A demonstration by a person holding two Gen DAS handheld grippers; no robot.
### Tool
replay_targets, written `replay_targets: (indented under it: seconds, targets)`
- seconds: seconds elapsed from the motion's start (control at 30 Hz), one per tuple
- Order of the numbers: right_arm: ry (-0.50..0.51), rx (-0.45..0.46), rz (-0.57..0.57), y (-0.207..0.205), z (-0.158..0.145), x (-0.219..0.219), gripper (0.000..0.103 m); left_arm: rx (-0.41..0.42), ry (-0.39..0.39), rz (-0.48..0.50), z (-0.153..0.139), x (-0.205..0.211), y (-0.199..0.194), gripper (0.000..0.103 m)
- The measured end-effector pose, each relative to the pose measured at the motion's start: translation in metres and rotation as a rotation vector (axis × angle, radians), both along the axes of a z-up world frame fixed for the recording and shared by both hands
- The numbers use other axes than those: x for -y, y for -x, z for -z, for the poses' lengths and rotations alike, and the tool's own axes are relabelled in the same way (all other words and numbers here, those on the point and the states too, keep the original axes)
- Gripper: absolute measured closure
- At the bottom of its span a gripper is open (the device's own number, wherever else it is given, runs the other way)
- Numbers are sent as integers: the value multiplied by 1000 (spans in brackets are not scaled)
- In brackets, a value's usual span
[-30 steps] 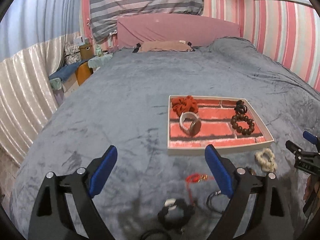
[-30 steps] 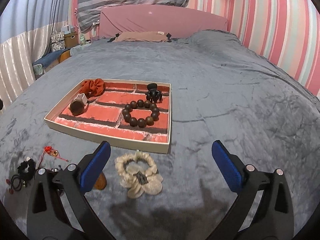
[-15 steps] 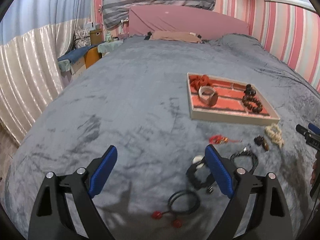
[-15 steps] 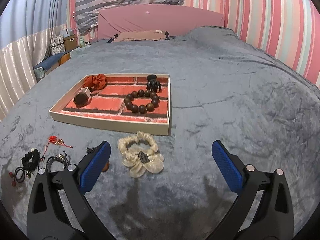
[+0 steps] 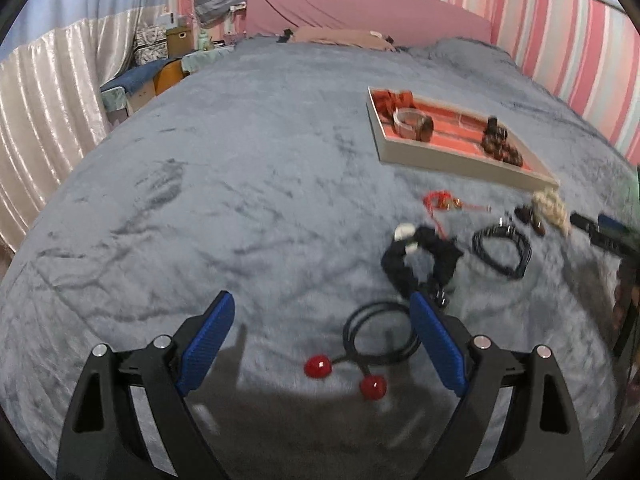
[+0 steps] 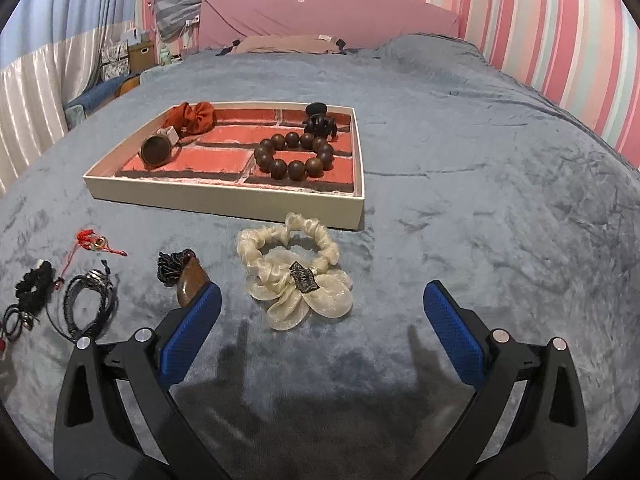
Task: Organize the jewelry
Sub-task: 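Reach the left tool to the black hair tie while the right tool reaches the cream scrunchie, then close the left tool on the black red-bead hair tie while the right tool grasps the cream scrunchie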
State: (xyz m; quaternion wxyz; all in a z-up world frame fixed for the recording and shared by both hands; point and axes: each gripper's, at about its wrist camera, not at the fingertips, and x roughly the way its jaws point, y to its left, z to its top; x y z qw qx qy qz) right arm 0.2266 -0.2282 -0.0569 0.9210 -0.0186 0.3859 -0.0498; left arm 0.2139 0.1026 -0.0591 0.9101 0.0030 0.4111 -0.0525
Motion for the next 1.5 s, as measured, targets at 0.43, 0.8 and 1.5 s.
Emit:
replay_targets:
  seconds: [0.43, 0.8, 1.5]
  targets:
    - [48, -47, -27, -31, 16, -8, 15, -82, -9, 38, 31, 5, -13, 27]
    - [-14, -95, -26, -46, 29, -1, 49, -72, -46, -15, 36, 6, -24, 63]
    - [-56, -60, -18, -38, 20, 8, 77, -33, -25, -13, 23, 9, -24, 100]
